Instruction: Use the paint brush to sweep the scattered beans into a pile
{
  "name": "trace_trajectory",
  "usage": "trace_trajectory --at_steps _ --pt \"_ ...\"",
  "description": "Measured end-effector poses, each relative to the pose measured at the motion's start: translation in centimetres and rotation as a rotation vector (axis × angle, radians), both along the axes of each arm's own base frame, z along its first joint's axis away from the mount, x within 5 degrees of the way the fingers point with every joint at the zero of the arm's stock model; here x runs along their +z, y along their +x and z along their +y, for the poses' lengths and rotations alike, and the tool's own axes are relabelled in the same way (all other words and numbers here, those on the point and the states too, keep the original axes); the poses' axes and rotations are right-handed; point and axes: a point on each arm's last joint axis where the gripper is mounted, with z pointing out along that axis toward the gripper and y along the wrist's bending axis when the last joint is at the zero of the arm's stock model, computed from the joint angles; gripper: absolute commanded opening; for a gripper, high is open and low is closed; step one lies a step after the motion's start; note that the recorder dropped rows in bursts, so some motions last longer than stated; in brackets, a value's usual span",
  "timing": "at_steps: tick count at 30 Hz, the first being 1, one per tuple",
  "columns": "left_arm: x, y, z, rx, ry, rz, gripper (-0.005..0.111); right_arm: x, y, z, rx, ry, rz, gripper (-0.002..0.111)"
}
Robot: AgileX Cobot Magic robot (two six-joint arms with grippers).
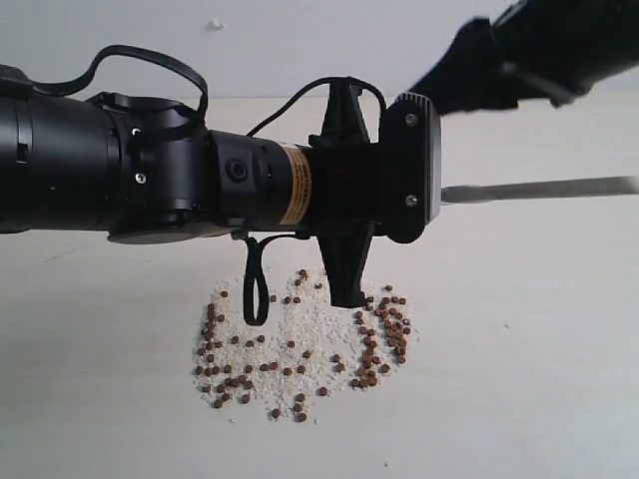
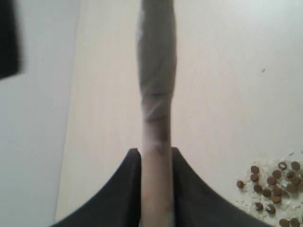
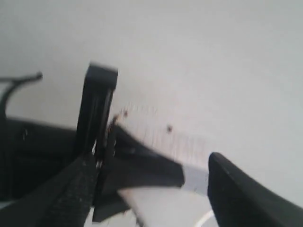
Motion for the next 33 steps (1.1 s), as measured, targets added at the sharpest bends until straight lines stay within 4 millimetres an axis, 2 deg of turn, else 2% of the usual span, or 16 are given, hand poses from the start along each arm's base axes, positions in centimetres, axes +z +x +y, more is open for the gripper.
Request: trace_trajectory --at_steps 3,7,14,19,24,27,30,33 --pt "0.0 0.6 0.3 0.033 -0.008 0.021 0.000 1.9 0.6 -0.2 -0.061 0.038 -0.147 0.070" --pt "-0.2 2.5 1.6 0.114 -0.019 0.055 0.000 3.6 0.6 -0.5 -0.080 0.049 -0.297 0.069" --pt "-1.1 6.9 6.1 0.270 -0.150 0.206 0.000 4.7 0.9 -0.9 -0.090 0.003 -0.466 0.069" --pt "-1.1 8.7 9.6 0.194 -0.271 0.405 0.000 5.0 1.3 -0.9 -0.100 0.011 -0.527 0.069" --pt "0.9 10.5 13.7 0.101 -0.418 0.685 0.000 4.0 2.3 -0.1 -0.046 0.054 -0.514 0.069" --pt "1.8 11.3 15.9 0.070 -0.482 0.762 0.000 2.7 3.1 0.7 0.032 0.077 -0.499 0.069" --pt "2.0 11.6 17.2 0.062 -0.506 0.790 0.000 1.5 3.7 1.8 0.145 0.136 -0.496 0.069" --pt "1.9 11.7 17.5 0.049 -0.517 0.811 0.000 0.9 3.7 3.1 0.300 0.257 -0.517 0.069"
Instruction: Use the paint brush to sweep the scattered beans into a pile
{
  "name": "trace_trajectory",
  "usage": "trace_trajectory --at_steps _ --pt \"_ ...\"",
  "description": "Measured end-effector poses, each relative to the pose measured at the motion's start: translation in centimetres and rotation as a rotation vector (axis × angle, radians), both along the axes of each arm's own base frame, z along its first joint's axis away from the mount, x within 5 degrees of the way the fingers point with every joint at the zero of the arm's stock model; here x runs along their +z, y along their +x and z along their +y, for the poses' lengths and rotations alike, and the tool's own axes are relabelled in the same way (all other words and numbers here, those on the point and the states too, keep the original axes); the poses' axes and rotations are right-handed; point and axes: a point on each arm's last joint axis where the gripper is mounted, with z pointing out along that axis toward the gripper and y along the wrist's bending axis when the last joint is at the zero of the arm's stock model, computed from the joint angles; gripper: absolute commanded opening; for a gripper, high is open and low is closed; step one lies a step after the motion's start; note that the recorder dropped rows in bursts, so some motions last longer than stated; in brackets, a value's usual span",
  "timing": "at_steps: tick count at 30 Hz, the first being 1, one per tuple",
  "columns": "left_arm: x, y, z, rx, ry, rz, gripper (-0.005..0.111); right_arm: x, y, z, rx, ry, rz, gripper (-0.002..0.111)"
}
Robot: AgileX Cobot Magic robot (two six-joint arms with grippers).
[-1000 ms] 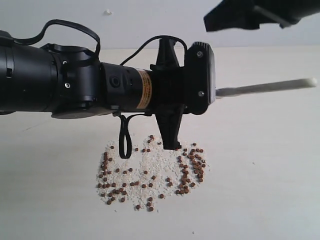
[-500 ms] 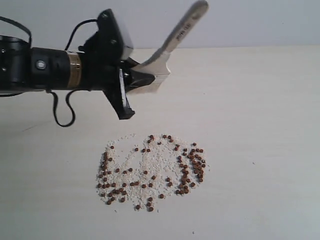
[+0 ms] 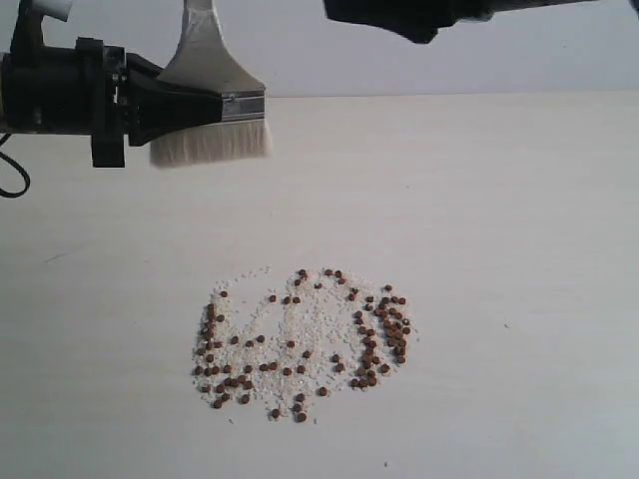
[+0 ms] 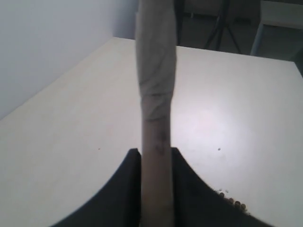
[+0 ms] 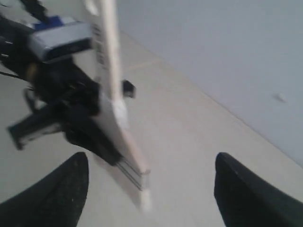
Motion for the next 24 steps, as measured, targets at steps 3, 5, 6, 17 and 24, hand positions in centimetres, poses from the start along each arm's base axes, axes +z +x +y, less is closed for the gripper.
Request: trace_trajectory --at_steps 3,5,6,17,24 --pt "-0.9 0.3 0.0 -0.006 0.002 0.028 0.000 -0.5 0.0 0.9 0.139 0.107 -0.013 0.069" --pt "-1.5 0.7 -0.1 -0.010 0.009 0.039 0.000 -1.1 0.3 1.3 0.184 0.148 -0.019 0.069" --pt "-1.7 0.9 -0.2 -0.009 0.010 0.049 0.000 -1.6 0.7 1.4 0.194 0.160 -0.018 0.069" --pt "-2.3 0.9 -2.0 -0.042 -0.003 0.077 0.000 -7.8 3.8 2.5 0.264 0.193 -0.018 0.064" --pt "-2.2 -0.4 -4.2 -0.113 -0.002 0.072 0.000 -6.7 5.0 2.8 0.273 0.204 -0.072 0.064"
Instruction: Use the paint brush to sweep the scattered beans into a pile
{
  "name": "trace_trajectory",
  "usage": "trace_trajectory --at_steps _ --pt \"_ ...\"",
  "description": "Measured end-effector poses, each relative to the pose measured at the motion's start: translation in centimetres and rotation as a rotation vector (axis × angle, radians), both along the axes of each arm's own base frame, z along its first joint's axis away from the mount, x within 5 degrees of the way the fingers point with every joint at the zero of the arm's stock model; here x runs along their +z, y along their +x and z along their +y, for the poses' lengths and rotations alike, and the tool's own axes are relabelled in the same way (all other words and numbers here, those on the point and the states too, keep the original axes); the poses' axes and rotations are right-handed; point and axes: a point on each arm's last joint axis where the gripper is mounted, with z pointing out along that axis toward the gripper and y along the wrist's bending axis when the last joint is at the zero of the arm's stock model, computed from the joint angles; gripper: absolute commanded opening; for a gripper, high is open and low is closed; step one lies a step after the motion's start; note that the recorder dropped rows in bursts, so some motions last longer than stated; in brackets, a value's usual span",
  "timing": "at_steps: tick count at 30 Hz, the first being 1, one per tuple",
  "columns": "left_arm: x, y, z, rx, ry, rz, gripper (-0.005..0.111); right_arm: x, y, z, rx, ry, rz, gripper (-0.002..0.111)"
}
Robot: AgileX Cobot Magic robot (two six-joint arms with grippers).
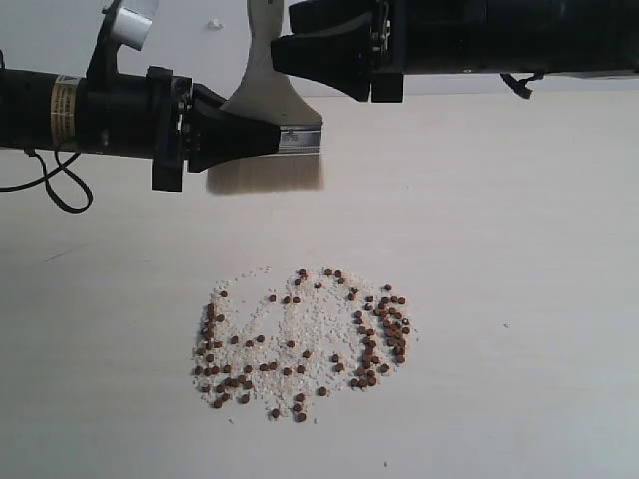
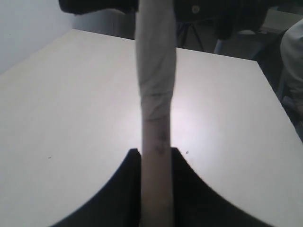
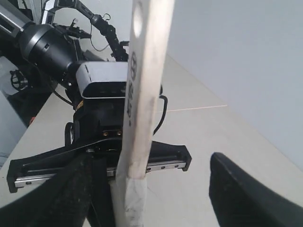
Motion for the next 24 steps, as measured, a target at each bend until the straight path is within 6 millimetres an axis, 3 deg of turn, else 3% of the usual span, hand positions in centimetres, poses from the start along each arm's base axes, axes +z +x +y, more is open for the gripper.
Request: trace_trajectory --at_steps 17,24 --pt "0.0 -0.2 -0.3 -0.006 -0.003 0.001 0.000 0.1 0.0 0.0 -0.010 0.026 0.162 0.064" --pt "0.2 -0.7 -1.2 -0.041 -0.005 -0.009 0.000 0.1 -0.9 1.7 0.040 0.024 0.176 0.064"
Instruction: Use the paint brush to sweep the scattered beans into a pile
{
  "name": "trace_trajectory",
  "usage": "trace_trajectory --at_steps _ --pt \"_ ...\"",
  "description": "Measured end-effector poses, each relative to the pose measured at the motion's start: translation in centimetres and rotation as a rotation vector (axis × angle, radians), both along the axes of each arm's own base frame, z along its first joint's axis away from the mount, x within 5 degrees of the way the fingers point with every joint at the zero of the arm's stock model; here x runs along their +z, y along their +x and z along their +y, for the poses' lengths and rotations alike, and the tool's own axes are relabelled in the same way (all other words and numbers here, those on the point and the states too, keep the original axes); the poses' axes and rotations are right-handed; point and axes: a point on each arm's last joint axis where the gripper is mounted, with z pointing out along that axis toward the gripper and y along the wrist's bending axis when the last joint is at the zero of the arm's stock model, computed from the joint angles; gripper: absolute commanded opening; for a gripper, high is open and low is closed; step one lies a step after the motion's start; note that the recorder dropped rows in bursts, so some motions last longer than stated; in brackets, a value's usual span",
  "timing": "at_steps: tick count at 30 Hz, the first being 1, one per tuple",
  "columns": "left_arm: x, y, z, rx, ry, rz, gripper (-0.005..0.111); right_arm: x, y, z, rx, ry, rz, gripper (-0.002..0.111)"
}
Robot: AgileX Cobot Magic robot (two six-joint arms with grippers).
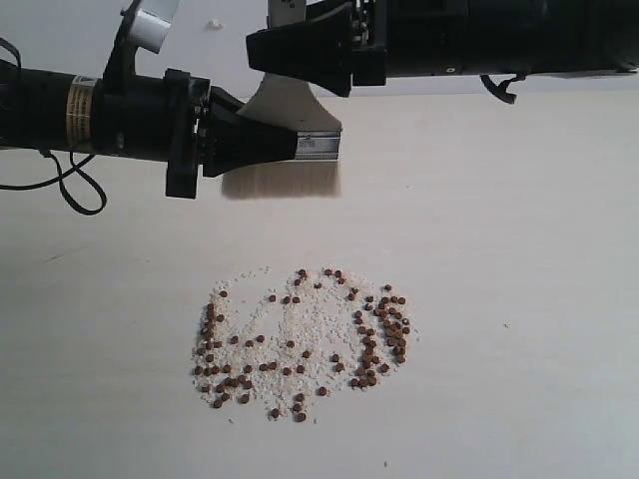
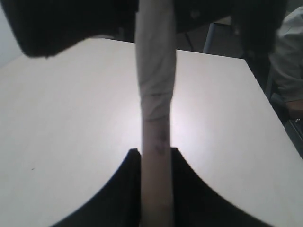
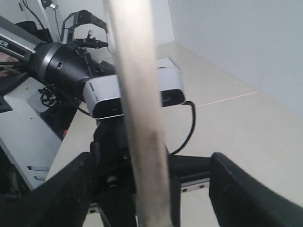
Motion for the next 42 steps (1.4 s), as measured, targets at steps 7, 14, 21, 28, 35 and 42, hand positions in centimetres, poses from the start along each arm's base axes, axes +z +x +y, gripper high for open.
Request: trace_trajectory --at_steps 7,14,21,28,35,42 --pt "0.04 0.05 0.03 0.001 0.000 -0.002 0.000 0.02 -0.19 0.28 0.012 0.001 -0.007 0.064" --pt "0.04 0.05 0.03 0.001 0.000 -0.002 0.000 0.02 -0.15 0.21 0.010 0.001 -0.011 0.056" --pt "0.04 0.05 0.03 0.001 0.000 -0.002 0.000 0.02 -0.11 0.15 0.009 -0.001 -0.028 0.055" --pt "0.04 0.05 0.03 0.001 0.000 -0.002 0.000 0.03 0.29 -0.60 -0.011 -0.001 -0.044 0.049" --pt "0.04 0.11 0.02 0.007 -0.001 -0.002 0.000 0.06 0.24 -0.59 -0.005 0.002 -0.046 0.000" --pt "0.12 0.19 0.06 0.014 -0.009 0.002 0.022 0.09 0.21 -0.59 -0.001 0.004 -0.056 0.000"
